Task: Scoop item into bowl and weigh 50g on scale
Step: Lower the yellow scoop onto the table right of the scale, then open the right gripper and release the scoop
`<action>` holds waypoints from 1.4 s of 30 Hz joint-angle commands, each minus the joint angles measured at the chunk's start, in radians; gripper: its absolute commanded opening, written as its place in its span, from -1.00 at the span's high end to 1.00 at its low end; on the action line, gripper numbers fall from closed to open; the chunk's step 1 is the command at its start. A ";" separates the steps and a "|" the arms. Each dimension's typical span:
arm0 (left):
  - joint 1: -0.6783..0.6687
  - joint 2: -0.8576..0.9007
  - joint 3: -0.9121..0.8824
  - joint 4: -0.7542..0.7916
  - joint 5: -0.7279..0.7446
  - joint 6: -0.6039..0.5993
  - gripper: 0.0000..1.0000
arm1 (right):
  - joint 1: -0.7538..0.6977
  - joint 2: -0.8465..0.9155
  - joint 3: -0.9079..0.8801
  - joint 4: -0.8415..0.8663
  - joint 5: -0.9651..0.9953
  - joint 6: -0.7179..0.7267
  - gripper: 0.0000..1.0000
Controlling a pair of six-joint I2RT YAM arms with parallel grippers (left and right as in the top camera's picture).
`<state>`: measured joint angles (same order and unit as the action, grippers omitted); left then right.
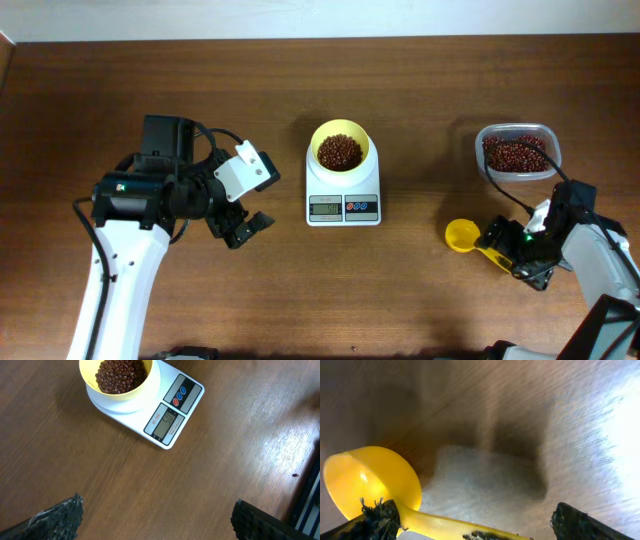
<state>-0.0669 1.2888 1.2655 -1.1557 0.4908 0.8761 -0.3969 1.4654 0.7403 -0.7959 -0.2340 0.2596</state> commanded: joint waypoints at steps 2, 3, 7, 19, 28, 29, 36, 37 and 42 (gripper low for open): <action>0.002 0.003 0.009 0.002 0.017 0.019 -0.97 | -0.003 -0.041 0.078 0.002 0.017 -0.044 -0.98; 0.002 0.003 0.009 0.002 0.017 0.019 -0.97 | -0.003 -0.061 0.086 -0.005 0.018 -0.046 -0.98; 0.002 0.003 0.009 0.002 0.017 0.019 -0.97 | -0.003 -0.157 0.089 -0.089 0.018 -0.045 -0.98; 0.002 0.003 0.009 0.002 0.017 0.019 -0.97 | -0.003 -0.601 0.116 0.059 -0.282 -0.045 -0.98; 0.002 0.003 0.009 0.002 0.017 0.019 -0.97 | -0.003 -0.704 0.116 0.095 -0.409 -0.042 -0.98; 0.002 0.003 0.009 0.002 0.017 0.019 -0.97 | -0.003 -0.691 0.116 0.094 -0.409 -0.042 -0.98; 0.002 0.003 0.009 0.002 0.017 0.019 -0.97 | -0.003 -0.600 0.116 0.093 -0.418 -0.042 -0.98; 0.002 0.003 0.009 0.002 0.017 0.019 -0.98 | -0.003 -0.600 0.116 0.092 -0.427 -0.043 -0.98; 0.002 0.003 0.009 0.002 0.017 0.019 -0.98 | -0.003 -0.634 0.116 0.050 -0.554 -0.250 -0.98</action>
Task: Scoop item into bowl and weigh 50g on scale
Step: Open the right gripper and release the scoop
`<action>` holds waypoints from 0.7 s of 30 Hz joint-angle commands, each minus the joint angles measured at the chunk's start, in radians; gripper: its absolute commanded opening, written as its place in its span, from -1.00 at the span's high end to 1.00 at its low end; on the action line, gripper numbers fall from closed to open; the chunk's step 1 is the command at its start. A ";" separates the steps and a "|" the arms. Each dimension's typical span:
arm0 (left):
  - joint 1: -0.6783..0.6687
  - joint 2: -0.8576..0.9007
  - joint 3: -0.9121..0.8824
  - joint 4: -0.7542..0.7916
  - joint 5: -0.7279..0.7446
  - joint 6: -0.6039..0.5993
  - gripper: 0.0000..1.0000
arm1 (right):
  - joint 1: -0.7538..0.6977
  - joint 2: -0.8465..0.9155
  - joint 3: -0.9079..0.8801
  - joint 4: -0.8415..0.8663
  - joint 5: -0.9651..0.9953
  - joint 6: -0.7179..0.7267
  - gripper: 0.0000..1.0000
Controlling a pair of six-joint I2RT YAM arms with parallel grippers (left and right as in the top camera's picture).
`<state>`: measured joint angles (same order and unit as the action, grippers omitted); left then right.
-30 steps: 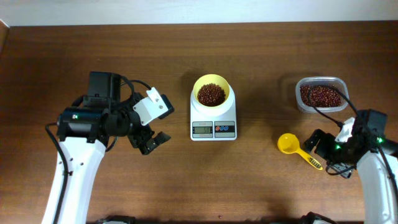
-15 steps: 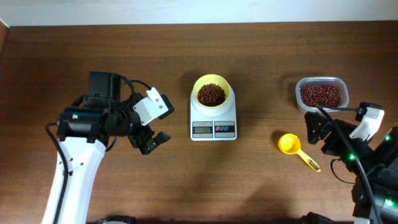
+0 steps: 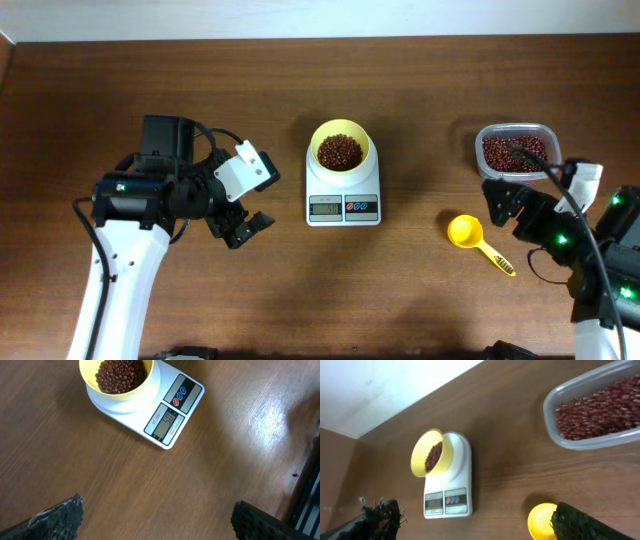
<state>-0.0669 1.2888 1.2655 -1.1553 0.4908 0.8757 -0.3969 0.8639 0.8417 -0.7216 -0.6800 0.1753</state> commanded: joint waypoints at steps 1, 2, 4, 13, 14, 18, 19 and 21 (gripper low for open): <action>0.002 0.003 0.009 0.001 0.017 0.019 -0.97 | -0.003 -0.051 0.014 -0.069 -0.140 -0.233 -0.98; 0.002 0.003 0.009 0.001 0.017 0.019 -0.97 | -0.003 -0.070 0.014 -0.114 -0.144 -0.255 -0.98; 0.002 0.003 0.009 0.001 0.017 0.019 -0.97 | -0.003 -0.103 0.014 -0.167 -0.156 -0.299 -0.98; 0.002 0.003 0.009 0.001 0.017 0.019 -0.97 | 0.065 -0.255 -0.057 -0.166 -0.199 -0.407 -0.98; 0.002 0.003 0.009 0.001 0.017 0.019 -0.97 | 0.114 -0.285 -0.077 -0.135 -0.178 -0.406 -0.98; 0.002 0.003 0.009 0.001 0.017 0.019 -0.98 | 0.282 -0.426 -0.180 0.048 -0.034 -0.353 -0.98; 0.002 0.003 0.009 0.001 0.017 0.019 -0.97 | 0.296 -0.443 -0.198 0.077 -0.034 -0.354 -0.98; 0.002 0.003 0.009 0.001 0.017 0.019 -0.97 | 0.315 -0.476 -0.252 0.146 -0.034 -0.349 -0.98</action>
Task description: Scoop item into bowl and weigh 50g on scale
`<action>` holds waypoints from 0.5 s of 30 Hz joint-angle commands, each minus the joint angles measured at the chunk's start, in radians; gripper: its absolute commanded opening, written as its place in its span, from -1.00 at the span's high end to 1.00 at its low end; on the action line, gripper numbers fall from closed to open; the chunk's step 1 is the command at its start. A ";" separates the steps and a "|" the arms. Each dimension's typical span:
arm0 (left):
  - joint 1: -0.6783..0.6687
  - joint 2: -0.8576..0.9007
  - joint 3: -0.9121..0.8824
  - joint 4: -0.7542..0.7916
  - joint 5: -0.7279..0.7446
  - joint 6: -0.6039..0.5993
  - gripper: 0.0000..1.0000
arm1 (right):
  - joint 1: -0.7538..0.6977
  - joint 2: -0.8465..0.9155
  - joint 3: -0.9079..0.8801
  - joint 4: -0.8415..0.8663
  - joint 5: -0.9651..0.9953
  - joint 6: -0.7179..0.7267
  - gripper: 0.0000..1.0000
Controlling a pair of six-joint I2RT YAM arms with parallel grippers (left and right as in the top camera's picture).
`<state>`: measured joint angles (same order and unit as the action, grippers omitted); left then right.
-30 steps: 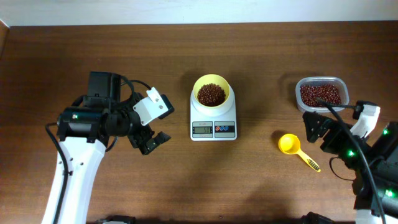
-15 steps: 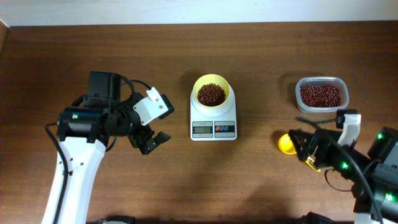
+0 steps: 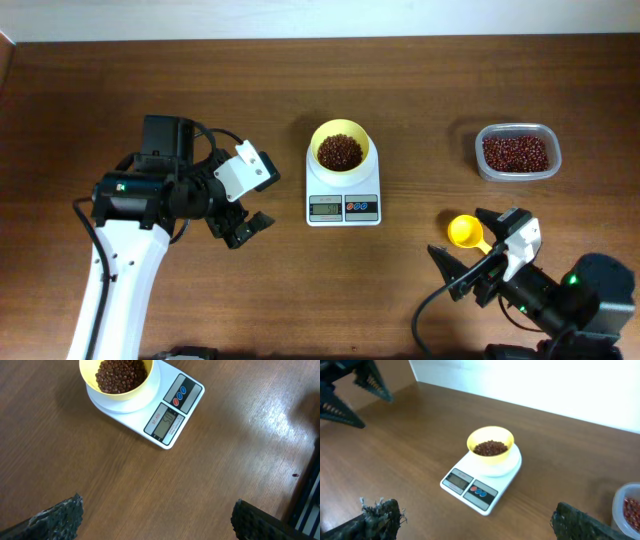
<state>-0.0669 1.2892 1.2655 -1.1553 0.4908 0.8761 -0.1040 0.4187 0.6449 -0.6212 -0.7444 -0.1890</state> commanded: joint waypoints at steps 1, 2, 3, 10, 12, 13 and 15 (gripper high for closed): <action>0.002 0.003 0.009 0.001 0.017 0.019 -0.97 | 0.022 -0.041 -0.084 0.074 0.026 0.015 -0.97; 0.002 0.003 0.009 0.001 0.017 0.019 -0.97 | 0.021 -0.042 -0.116 0.117 0.024 0.052 -0.98; 0.002 0.003 0.009 0.001 0.017 0.019 -0.97 | 0.021 -0.042 -0.140 0.154 0.024 0.080 -0.98; 0.002 0.003 0.009 0.001 0.017 0.019 -0.97 | 0.022 -0.042 -0.278 0.369 0.002 0.097 -0.98; 0.002 0.003 0.009 0.001 0.017 0.019 -0.97 | 0.022 -0.042 -0.294 0.375 -0.006 0.097 -0.98; 0.002 0.003 0.009 0.001 0.017 0.019 -0.97 | 0.022 -0.042 -0.295 0.375 -0.006 0.097 -0.98; 0.002 0.003 0.009 0.001 0.017 0.019 -0.97 | 0.021 -0.042 -0.295 0.375 -0.003 0.097 -0.97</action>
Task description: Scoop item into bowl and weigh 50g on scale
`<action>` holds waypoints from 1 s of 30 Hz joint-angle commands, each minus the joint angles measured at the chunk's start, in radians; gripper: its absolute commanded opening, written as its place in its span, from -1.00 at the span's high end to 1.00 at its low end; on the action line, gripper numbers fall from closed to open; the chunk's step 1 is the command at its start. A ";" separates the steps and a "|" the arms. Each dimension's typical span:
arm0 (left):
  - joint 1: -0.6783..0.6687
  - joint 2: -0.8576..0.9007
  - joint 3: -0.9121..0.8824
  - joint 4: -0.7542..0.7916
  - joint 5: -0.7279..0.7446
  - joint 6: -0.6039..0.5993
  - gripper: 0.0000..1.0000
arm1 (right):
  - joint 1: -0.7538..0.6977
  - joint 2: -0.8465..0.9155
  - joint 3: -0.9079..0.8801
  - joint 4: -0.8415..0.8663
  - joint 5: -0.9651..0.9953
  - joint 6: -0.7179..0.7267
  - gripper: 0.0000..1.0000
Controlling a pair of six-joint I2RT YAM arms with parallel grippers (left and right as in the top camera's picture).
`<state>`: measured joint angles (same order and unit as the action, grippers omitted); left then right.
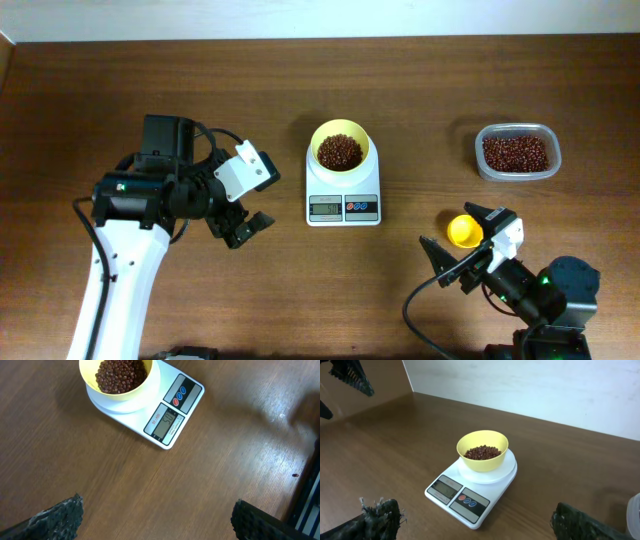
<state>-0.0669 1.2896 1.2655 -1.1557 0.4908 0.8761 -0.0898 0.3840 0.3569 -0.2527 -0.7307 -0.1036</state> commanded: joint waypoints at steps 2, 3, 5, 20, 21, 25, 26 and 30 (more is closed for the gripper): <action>0.002 0.003 0.009 0.002 0.017 0.019 -0.97 | 0.008 -0.008 -0.007 0.007 -0.016 0.011 -0.98; 0.002 0.003 0.009 0.002 0.017 0.019 -0.97 | 0.019 -0.008 -0.007 0.007 -0.002 0.011 -0.97; 0.002 0.003 0.009 0.002 0.017 0.019 -0.97 | 0.027 -0.027 -0.012 0.005 0.014 0.011 -0.97; 0.002 0.003 0.009 0.002 0.017 0.019 -0.97 | 0.024 -0.381 -0.157 0.011 0.248 0.012 -0.97; 0.002 0.003 0.009 0.002 0.017 0.019 -0.97 | 0.024 -0.381 -0.157 0.014 0.259 0.012 -0.98; 0.002 0.003 0.009 0.002 0.017 0.019 -0.97 | 0.024 -0.381 -0.157 0.021 0.357 0.011 -0.98; 0.002 0.003 0.009 0.002 0.017 0.019 -0.97 | 0.024 -0.381 -0.157 0.033 0.378 0.011 -0.98; 0.002 0.003 0.009 0.002 0.017 0.019 -0.97 | -0.003 -0.381 -0.169 0.034 0.377 0.011 -0.98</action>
<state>-0.0669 1.2896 1.2655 -1.1557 0.4908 0.8757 -0.0753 0.0158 0.2089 -0.2264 -0.3801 -0.1017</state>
